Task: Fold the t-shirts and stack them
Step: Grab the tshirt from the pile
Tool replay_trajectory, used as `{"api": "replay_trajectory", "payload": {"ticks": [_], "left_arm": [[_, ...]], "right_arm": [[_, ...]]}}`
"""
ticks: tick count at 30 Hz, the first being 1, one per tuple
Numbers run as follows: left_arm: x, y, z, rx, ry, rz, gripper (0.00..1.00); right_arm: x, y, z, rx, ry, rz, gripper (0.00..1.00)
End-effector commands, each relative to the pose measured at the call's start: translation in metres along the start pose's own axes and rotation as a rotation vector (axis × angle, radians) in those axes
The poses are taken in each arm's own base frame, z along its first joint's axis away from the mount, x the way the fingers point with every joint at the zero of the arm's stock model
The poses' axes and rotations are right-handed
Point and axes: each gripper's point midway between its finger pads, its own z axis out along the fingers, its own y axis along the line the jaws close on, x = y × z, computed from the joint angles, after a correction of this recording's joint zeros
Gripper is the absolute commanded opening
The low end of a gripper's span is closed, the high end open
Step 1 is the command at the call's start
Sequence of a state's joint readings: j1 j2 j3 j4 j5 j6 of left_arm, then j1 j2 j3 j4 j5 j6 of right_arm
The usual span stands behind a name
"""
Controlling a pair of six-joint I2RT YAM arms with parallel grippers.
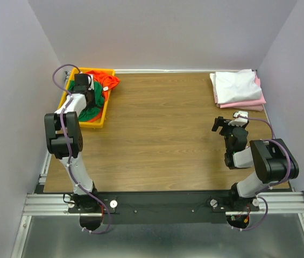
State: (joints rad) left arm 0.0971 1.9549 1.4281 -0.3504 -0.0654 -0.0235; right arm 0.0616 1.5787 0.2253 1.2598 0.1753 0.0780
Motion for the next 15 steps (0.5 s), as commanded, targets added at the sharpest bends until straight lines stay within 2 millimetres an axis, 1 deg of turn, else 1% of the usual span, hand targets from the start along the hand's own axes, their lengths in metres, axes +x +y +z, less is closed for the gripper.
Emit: {"api": "replay_trajectory", "payload": {"ticks": [1, 2, 3, 4, 5, 6, 7, 8, 9, 10, 11, 12, 13, 14, 15], "left_arm": [[-0.059, -0.002, -0.07, 0.053, -0.201, -0.018, 0.0], [-0.077, -0.001, -0.097, 0.053, -0.274, -0.028, 0.0], [-0.076, -0.001, -0.096, 0.053, -0.275, -0.031, 0.0], [-0.091, 0.001, -0.123, 0.052, -0.344, -0.037, 0.0], [-0.098, -0.004, -0.136, 0.088, -0.375, -0.031, 0.0], [-0.108, -0.005, -0.153, 0.099, -0.408, -0.034, 0.0], [-0.122, -0.006, -0.181, 0.112, -0.467, -0.045, 0.0], [-0.132, -0.006, -0.2, 0.124, -0.51, -0.052, 0.0], [-0.147, -0.007, -0.224, 0.139, -0.571, -0.053, 0.0], [-0.156, -0.01, -0.253, 0.161, -0.636, -0.052, 0.0], [-0.163, -0.015, -0.271, 0.198, -0.674, -0.044, 0.0], [-0.174, -0.021, -0.296, 0.218, -0.724, -0.034, 0.0], [-0.179, -0.024, -0.315, 0.229, -0.758, -0.027, 0.0], [-0.192, -0.026, -0.344, 0.242, -0.816, -0.013, 0.0], [-0.195, -0.032, -0.357, 0.264, -0.834, -0.003, 0.0]], "right_arm": [[-0.005, -0.003, 0.003, 0.017, -0.021, 0.004, 1.0], [-0.005, -0.003, 0.003, 0.017, -0.021, 0.003, 1.0], [-0.005, -0.003, 0.002, 0.017, -0.021, 0.004, 1.0], [-0.004, -0.003, 0.003, 0.017, -0.019, 0.004, 1.0], [-0.005, -0.003, 0.003, 0.015, -0.022, 0.003, 1.0], [-0.005, -0.003, 0.002, 0.017, -0.021, 0.003, 1.0], [-0.005, -0.003, 0.003, 0.017, -0.021, 0.003, 1.0], [-0.005, -0.003, 0.003, 0.017, -0.022, 0.004, 1.0], [-0.005, -0.003, 0.003, 0.017, -0.022, 0.005, 1.0], [-0.005, -0.003, 0.003, 0.015, -0.021, 0.004, 1.0], [-0.005, -0.003, 0.002, 0.017, -0.021, 0.004, 1.0], [-0.004, -0.003, 0.003, 0.017, -0.019, 0.004, 1.0], [-0.005, -0.003, 0.003, 0.013, -0.022, 0.004, 1.0], [-0.005, -0.003, 0.003, 0.015, -0.022, 0.005, 1.0], [-0.004, -0.003, 0.003, 0.017, -0.02, 0.004, 1.0]]}}
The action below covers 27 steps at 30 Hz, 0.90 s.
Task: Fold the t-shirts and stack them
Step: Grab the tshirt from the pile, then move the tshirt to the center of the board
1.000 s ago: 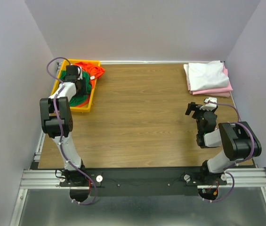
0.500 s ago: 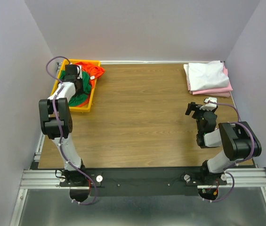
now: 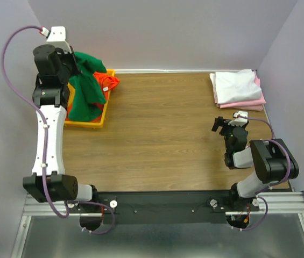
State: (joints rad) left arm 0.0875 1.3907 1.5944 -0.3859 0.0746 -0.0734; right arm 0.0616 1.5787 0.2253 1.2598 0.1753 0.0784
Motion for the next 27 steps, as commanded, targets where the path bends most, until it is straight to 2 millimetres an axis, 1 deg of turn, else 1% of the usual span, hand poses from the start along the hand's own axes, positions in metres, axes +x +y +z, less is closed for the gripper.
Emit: {"api": "replay_trajectory", "payload": {"ticks": [1, 2, 4, 5, 6, 7, 9, 10, 12, 13, 14, 15, 16, 17, 18, 19, 20, 21, 22, 23, 24, 25, 26, 27], "left_arm": [[-0.071, -0.044, -0.046, 0.162, -0.144, 0.009, 0.0], [-0.095, -0.06, -0.063, 0.229, -0.195, 0.005, 0.0], [-0.123, -0.083, -0.09, 0.322, -0.274, 0.002, 0.0], [-0.134, -0.102, -0.103, 0.38, -0.307, 0.001, 0.0], [-0.156, -0.11, -0.122, 0.413, -0.367, -0.006, 0.0], [-0.174, -0.128, -0.142, 0.489, -0.418, -0.004, 0.0], [-0.186, -0.144, -0.157, 0.569, -0.448, -0.015, 0.0], [-0.19, -0.153, -0.158, 0.611, -0.452, -0.038, 0.0], [-0.188, -0.175, -0.166, 0.715, -0.442, -0.048, 0.0], [-0.187, -0.185, -0.166, 0.761, -0.435, -0.06, 0.0], [-0.179, -0.192, -0.16, 0.779, -0.414, -0.068, 0.0], [-0.173, -0.208, -0.161, 0.826, -0.399, -0.072, 0.0], [-0.166, -0.216, -0.155, 0.841, -0.377, -0.076, 0.0], [-0.147, -0.226, -0.143, 0.851, -0.328, -0.083, 0.0], [-0.134, -0.233, -0.136, 0.863, -0.294, -0.087, 0.0], [-0.121, -0.245, -0.132, 0.892, -0.267, -0.087, 0.0], [-0.089, -0.252, -0.116, 0.893, -0.186, -0.091, 0.0], [-0.07, -0.256, -0.107, 0.89, -0.14, -0.095, 0.0], [-0.053, -0.257, -0.099, 0.886, -0.115, -0.097, 0.03], [-0.034, -0.257, -0.088, 0.856, -0.081, -0.104, 0.3], [0.013, -0.256, -0.068, 0.823, 0.007, -0.107, 0.42], [0.039, -0.252, -0.057, 0.785, 0.056, -0.104, 0.57], [0.083, -0.24, -0.039, 0.688, 0.138, -0.103, 0.59], [0.103, -0.233, -0.029, 0.62, 0.161, -0.091, 0.61]], "right_arm": [[-0.005, -0.003, 0.003, 0.017, -0.022, 0.003, 1.0], [-0.005, -0.003, 0.003, 0.015, -0.022, 0.006, 1.0], [-0.005, -0.003, 0.003, 0.017, -0.021, 0.004, 1.0], [-0.005, -0.003, 0.003, 0.015, -0.021, 0.004, 1.0], [-0.005, -0.003, 0.003, 0.015, -0.021, 0.002, 1.0], [-0.005, -0.003, 0.003, 0.014, -0.021, 0.004, 1.0], [-0.005, -0.003, 0.003, 0.017, -0.022, 0.003, 1.0], [-0.005, -0.003, 0.003, 0.017, -0.022, 0.004, 1.0], [-0.005, -0.003, 0.003, 0.014, -0.021, 0.004, 1.0], [-0.005, -0.003, 0.003, 0.015, -0.022, 0.004, 1.0], [-0.005, -0.003, 0.003, 0.015, -0.022, 0.004, 1.0], [-0.005, -0.003, 0.002, 0.015, -0.021, 0.004, 1.0], [-0.005, -0.003, 0.003, 0.015, -0.021, 0.004, 1.0], [-0.005, -0.003, 0.003, 0.017, -0.022, 0.004, 1.0], [-0.005, -0.003, 0.003, 0.017, -0.022, 0.004, 1.0], [-0.005, -0.003, 0.003, 0.017, -0.021, 0.004, 1.0], [-0.005, -0.003, 0.003, 0.015, -0.021, 0.004, 1.0], [-0.005, -0.003, 0.003, 0.015, -0.022, 0.004, 1.0], [-0.005, -0.003, 0.003, 0.015, -0.021, 0.004, 1.0], [-0.005, -0.003, 0.003, 0.017, -0.022, 0.004, 1.0], [-0.005, -0.003, 0.003, 0.015, -0.022, 0.004, 1.0], [-0.005, -0.003, 0.003, 0.014, -0.021, 0.004, 1.0], [-0.005, -0.004, 0.002, 0.018, -0.023, -0.002, 1.0], [-0.015, -0.003, 0.001, 0.013, -0.049, -0.005, 1.0]]}}
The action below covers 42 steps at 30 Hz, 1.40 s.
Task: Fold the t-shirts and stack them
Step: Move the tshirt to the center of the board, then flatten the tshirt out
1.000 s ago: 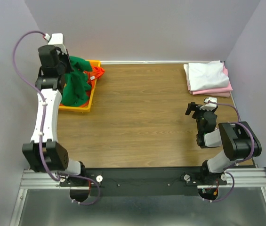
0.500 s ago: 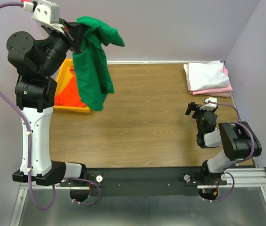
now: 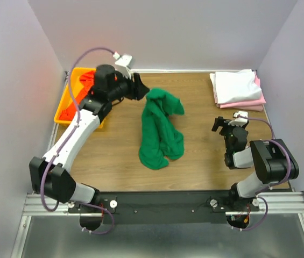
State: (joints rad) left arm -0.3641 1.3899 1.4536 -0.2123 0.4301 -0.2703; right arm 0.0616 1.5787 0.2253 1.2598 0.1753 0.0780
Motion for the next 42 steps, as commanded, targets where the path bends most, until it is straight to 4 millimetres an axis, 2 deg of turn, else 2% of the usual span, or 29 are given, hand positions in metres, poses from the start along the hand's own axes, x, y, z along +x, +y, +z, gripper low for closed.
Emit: {"api": "replay_trajectory", "payload": {"ticks": [1, 2, 3, 4, 5, 6, 7, 8, 10, 11, 12, 13, 14, 15, 17, 18, 21, 24, 27, 29, 30, 32, 33, 36, 37, 38, 39, 41, 42], "left_arm": [[0.073, 0.049, 0.009, -0.216, 0.088, -0.024, 0.62], [0.105, 0.057, 0.007, -0.259, 0.138, -0.042, 0.62], [0.111, 0.063, 0.003, -0.324, 0.13, -0.036, 0.62], [0.142, 0.05, 0.004, -0.306, 0.182, -0.035, 0.62], [0.149, 0.044, 0.005, -0.308, 0.175, -0.058, 0.62], [0.159, 0.038, 0.005, -0.303, 0.187, -0.05, 0.62], [0.168, 0.03, 0.004, -0.299, 0.189, -0.07, 0.62], [0.192, 0.015, 0.003, -0.265, 0.231, -0.076, 0.62], [0.204, 0.009, 0.0, -0.302, 0.224, -0.111, 0.62], [0.224, 0.003, -0.005, -0.292, 0.256, -0.119, 0.62], [0.23, -0.014, -0.003, -0.255, 0.253, -0.13, 0.62], [0.25, -0.018, -0.009, -0.255, 0.283, -0.167, 0.62], [0.257, -0.025, -0.01, -0.241, 0.287, -0.187, 0.62], [0.271, -0.037, -0.012, -0.221, 0.312, -0.193, 0.62], [0.298, -0.043, -0.02, -0.229, 0.358, -0.242, 0.62], [0.31, -0.053, -0.022, -0.208, 0.386, -0.247, 0.62], [0.332, -0.068, -0.027, -0.184, 0.424, -0.274, 0.62], [0.359, -0.071, -0.027, -0.196, 0.488, -0.263, 0.63], [0.375, -0.063, -0.025, -0.233, 0.513, -0.237, 0.65], [0.378, -0.055, -0.024, -0.273, 0.509, -0.216, 0.62], [0.38, -0.05, -0.024, -0.297, 0.506, -0.207, 0.51], [0.38, -0.045, -0.024, -0.317, 0.499, -0.198, 0.4], [0.381, -0.043, -0.024, -0.328, 0.5, -0.194, 0.28], [0.378, -0.04, -0.026, -0.344, 0.494, -0.188, 0.04], [0.37, -0.042, -0.027, -0.338, 0.47, -0.197, 0.0], [0.367, -0.041, -0.03, -0.342, 0.463, -0.205, 0.0], [0.352, -0.044, -0.031, -0.332, 0.42, -0.218, 0.0], [0.339, -0.044, -0.037, -0.333, 0.385, -0.231, 0.0], [0.326, -0.045, -0.042, -0.326, 0.355, -0.24, 0.0]], "right_arm": [[-0.023, -0.002, -0.001, 0.009, -0.06, -0.004, 1.0], [-0.032, -0.003, -0.004, 0.013, -0.055, -0.008, 1.0], [-0.038, -0.003, -0.006, 0.015, -0.062, -0.002, 1.0], [-0.045, -0.004, -0.008, 0.019, -0.074, 0.005, 1.0], [-0.056, -0.004, -0.01, 0.028, -0.088, 0.026, 1.0], [-0.05, -0.004, -0.01, 0.036, -0.054, 0.053, 1.0], [-0.061, -0.002, -0.011, 0.031, -0.067, 0.091, 1.0], [-0.064, 0.009, -0.011, -0.019, -0.053, 0.121, 1.0], [-0.065, 0.017, -0.011, -0.049, 0.007, 0.143, 1.0], [-0.064, 0.024, -0.013, -0.077, 0.03, 0.174, 1.0], [-0.056, 0.025, -0.016, -0.081, 0.08, 0.178, 1.0], [-0.065, 0.03, -0.019, -0.103, 0.07, 0.203, 1.0], [-0.059, 0.031, -0.024, -0.11, 0.104, 0.201, 1.0], [-0.061, 0.032, -0.027, -0.119, 0.106, 0.203, 1.0], [-0.067, 0.033, -0.037, -0.121, 0.116, 0.226, 1.0], [-0.069, 0.033, -0.041, -0.124, 0.118, 0.23, 1.0], [-0.074, 0.032, -0.05, -0.114, 0.132, 0.249, 1.0], [-0.075, 0.035, -0.054, -0.13, 0.141, 0.259, 1.0], [-0.068, 0.044, -0.054, -0.172, 0.175, 0.275, 1.0], [-0.061, 0.05, -0.053, -0.205, 0.203, 0.27, 1.0], [-0.057, 0.053, -0.049, -0.221, 0.223, 0.266, 1.0], [-0.052, 0.066, -0.048, -0.278, 0.255, 0.278, 1.0], [-0.059, 0.072, -0.044, -0.3, 0.24, 0.281, 1.0], [-0.051, 0.093, -0.037, -0.328, 0.285, 0.258, 1.0], [-0.052, 0.1, -0.035, -0.333, 0.287, 0.242, 1.0], [-0.053, 0.115, -0.03, -0.344, 0.293, 0.206, 1.0], [-0.054, 0.122, -0.028, -0.352, 0.296, 0.193, 1.0], [-0.061, 0.139, -0.022, -0.372, 0.293, 0.201, 1.0], [-0.057, 0.143, -0.017, -0.376, 0.302, 0.203, 1.0]]}}
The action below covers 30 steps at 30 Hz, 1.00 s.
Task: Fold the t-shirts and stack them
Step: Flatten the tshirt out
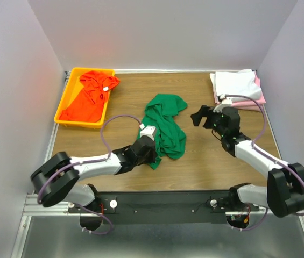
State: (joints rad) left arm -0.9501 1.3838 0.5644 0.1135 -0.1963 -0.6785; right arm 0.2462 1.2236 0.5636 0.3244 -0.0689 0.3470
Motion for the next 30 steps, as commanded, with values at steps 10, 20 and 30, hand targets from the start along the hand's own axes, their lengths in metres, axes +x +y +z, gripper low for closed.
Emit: {"api": "replay_trajectory", "payload": {"ticks": [10, 20, 30], "left_arm": [[-0.048, 0.02, -0.076, 0.008, -0.213, -0.126, 0.0], [-0.042, 0.038, -0.1, -0.009, -0.246, -0.179, 0.0], [-0.046, 0.038, -0.1, -0.009, -0.26, -0.181, 0.0]], "right_arm": [[0.009, 0.061, 0.091, -0.084, 0.095, -0.068, 1.0], [0.071, 0.073, 0.144, -0.096, 0.257, -0.109, 0.85], [0.081, 0.093, 0.135, -0.21, 0.32, -0.084, 0.09]]}}
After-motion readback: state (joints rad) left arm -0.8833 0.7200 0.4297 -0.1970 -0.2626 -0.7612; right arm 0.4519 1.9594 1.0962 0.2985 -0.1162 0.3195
